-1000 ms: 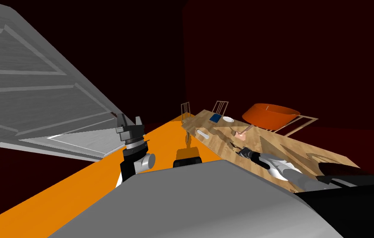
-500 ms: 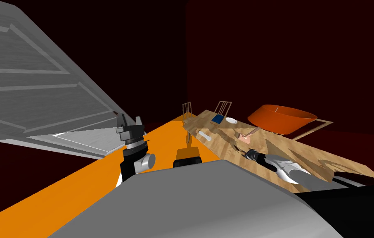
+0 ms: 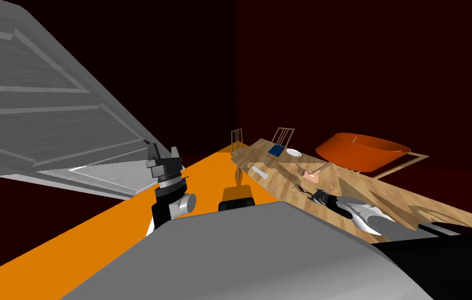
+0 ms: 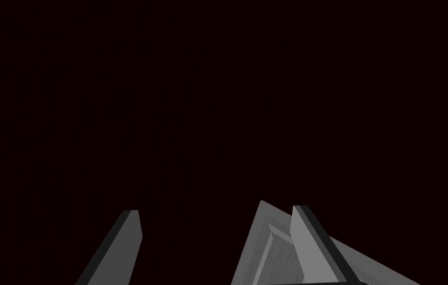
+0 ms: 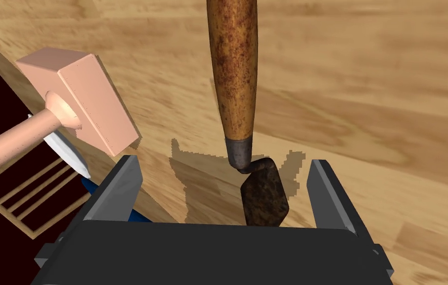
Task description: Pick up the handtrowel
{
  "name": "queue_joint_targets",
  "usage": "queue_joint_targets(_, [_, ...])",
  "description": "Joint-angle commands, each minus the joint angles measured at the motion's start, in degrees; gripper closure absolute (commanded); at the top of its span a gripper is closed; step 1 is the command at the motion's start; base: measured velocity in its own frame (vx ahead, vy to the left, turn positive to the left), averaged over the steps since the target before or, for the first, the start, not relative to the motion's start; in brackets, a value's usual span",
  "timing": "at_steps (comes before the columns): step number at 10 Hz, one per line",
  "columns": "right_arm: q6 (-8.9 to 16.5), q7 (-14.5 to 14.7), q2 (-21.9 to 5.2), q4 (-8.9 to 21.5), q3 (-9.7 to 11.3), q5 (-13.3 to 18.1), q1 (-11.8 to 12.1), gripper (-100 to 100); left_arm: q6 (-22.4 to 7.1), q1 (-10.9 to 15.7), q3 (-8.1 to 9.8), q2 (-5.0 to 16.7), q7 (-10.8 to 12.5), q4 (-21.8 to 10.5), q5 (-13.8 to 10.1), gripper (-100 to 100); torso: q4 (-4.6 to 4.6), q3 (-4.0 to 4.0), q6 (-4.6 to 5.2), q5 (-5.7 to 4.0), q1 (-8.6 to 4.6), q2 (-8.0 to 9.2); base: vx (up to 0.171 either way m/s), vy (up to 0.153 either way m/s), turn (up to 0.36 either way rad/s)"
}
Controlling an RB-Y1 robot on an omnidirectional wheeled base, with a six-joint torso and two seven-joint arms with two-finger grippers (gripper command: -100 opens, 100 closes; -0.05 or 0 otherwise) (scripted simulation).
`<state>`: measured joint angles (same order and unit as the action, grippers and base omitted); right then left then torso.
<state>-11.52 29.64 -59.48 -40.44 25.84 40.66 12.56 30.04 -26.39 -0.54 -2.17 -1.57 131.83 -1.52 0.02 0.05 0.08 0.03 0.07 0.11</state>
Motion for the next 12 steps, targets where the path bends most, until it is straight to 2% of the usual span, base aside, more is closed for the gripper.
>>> queue_joint_targets(1, [-1.43,2.26,0.95,0.73,-1.83,1.19,-0.26,-100,0.00,0.00,0.00,0.00,0.00,0.00,0.00,0,0.00,0.00,0.00,0.00,0.00,0.00,0.073,-0.013,-0.218])
queue_joint_targets(2, [-2.86,3.98,1.90,1.46,-3.67,2.38,-0.52,-100,0.00,-0.02,0.01,0.00,0.00,0.00,0.00,0,-0.03,-0.09,0.06,-0.01,-0.04,-0.17,0.136,-0.035,-0.357])
queue_joint_targets(3, [-2.86,4.53,1.90,1.46,-3.67,2.38,-0.52,-100,0.00,-0.02,0.01,0.01,0.00,0.00,0.00,0,-0.08,-0.20,0.06,-0.03,-0.12,-0.36,0.122,-0.006,-0.098])
queue_joint_targets(5, [-5.71,8.29,3.80,2.92,-7.33,4.76,-1.04,-100,0.00,-0.02,0.01,0.00,0.00,0.00,0.00,0,-0.10,-0.26,0.01,-0.02,-0.07,-0.46,0.167,-0.025,-0.259])
queue_joint_targets(6, [-5.71,9.06,3.80,2.92,-7.33,4.76,-1.04,-100,0.01,-0.03,0.01,0.01,0.00,0.01,0.00,0,-0.14,-0.36,0.05,-0.03,-0.13,-0.63,0.147,0.004,-0.109])
queue_joint_targets(8, [-8.57,12.74,5.70,4.37,-11.00,7.14,-1.56,-100,0.00,-0.02,0.01,0.00,0.00,0.00,0.00,0,-0.11,-0.27,0.01,-0.01,-0.05,-0.46,0.140,0.007,-0.251])
queue_joint_targets(9, [-8.57,13.59,5.70,4.37,-11.00,7.14,-1.56,-100,0.00,-0.02,0.01,0.00,0.00,0.00,0.00,0,-0.12,-0.30,0.03,-0.01,-0.01,-0.52,0.110,0.023,-0.096])
queue_joint_targets(10, [-10.00,15.30,6.65,5.10,-12.83,8.33,-1.82,-100,0.00,-0.01,0.00,0.00,0.00,0.00,0.00,0,-0.10,-0.25,-0.05,0.00,0.00,-0.41,0.101,-0.001,-0.168])
queue_joint_targets(11, [-10.00,15.85,6.65,5.10,-12.83,8.33,-1.82,-100,0.00,-0.01,0.01,0.00,0.00,0.00,0.00,0,-0.09,-0.22,0.00,-0.02,-0.07,-0.37,0.081,-0.005,-0.102])
queue_joint_targets(12, [-11.43,18.12,7.60,5.83,-14.67,9.52,-2.08,-100,0.00,0.00,0.00,0.00,0.00,0.00,0.00,0,-0.07,-0.18,-0.04,-0.02,-0.10,-0.29,0.098,-0.007,-0.208])
